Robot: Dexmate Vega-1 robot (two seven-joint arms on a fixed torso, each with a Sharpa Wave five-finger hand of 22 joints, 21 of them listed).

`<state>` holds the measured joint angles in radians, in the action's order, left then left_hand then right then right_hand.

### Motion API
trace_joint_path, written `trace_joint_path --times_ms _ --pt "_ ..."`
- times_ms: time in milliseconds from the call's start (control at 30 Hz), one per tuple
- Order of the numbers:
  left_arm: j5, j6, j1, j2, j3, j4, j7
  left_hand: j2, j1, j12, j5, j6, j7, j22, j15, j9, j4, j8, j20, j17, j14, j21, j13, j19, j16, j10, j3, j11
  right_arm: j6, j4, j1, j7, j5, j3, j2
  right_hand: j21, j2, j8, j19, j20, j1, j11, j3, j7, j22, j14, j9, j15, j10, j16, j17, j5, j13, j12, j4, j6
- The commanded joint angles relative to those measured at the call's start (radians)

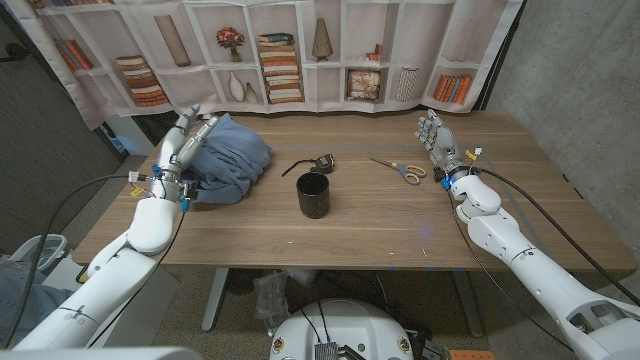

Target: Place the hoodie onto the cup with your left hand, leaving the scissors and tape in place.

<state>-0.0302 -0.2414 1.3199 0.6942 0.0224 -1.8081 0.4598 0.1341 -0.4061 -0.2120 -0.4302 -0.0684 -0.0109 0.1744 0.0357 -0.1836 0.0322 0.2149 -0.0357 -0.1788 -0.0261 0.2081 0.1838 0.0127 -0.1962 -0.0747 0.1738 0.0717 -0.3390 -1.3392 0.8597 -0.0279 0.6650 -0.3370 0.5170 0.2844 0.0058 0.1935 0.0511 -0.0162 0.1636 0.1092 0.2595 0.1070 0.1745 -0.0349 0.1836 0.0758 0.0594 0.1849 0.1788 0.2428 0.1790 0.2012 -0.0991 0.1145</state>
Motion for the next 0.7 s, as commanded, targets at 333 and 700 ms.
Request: trace_joint_path --times_ms 333,700 --pt "0.138 0.175 -0.030 0.034 -0.031 -0.046 0.088 0.003 -0.029 -0.006 -0.013 -0.017 0.009 0.004 0.005 -0.006 0.014 0.006 -0.021 -0.003 -0.014 0.004 0.004 0.012 -0.002 -0.015 0.000 0.009 0.008 0.002 -0.003 0.004 0.001 0.003 0.003 -0.006 0.008 0.002 0.012 -0.003 0.002 0.001 -0.003 0.001 0.006 0.007 0.002 -0.001 0.006 0.003 0.002 0.000 0.002 0.006 -0.001 0.009" --pt "0.230 0.312 -0.063 0.071 -0.083 -0.077 0.117 0.003 -0.041 -0.007 -0.019 -0.026 0.013 0.005 0.012 -0.006 0.020 0.007 -0.022 -0.003 -0.024 0.004 0.005 0.016 -0.003 -0.024 -0.003 0.013 0.017 -0.016 0.001 0.006 0.003 0.006 0.012 -0.009 0.008 0.001 0.013 -0.003 0.001 0.001 -0.004 0.001 0.006 0.007 0.002 0.000 0.006 0.003 0.002 0.000 0.002 0.006 -0.001 0.009"
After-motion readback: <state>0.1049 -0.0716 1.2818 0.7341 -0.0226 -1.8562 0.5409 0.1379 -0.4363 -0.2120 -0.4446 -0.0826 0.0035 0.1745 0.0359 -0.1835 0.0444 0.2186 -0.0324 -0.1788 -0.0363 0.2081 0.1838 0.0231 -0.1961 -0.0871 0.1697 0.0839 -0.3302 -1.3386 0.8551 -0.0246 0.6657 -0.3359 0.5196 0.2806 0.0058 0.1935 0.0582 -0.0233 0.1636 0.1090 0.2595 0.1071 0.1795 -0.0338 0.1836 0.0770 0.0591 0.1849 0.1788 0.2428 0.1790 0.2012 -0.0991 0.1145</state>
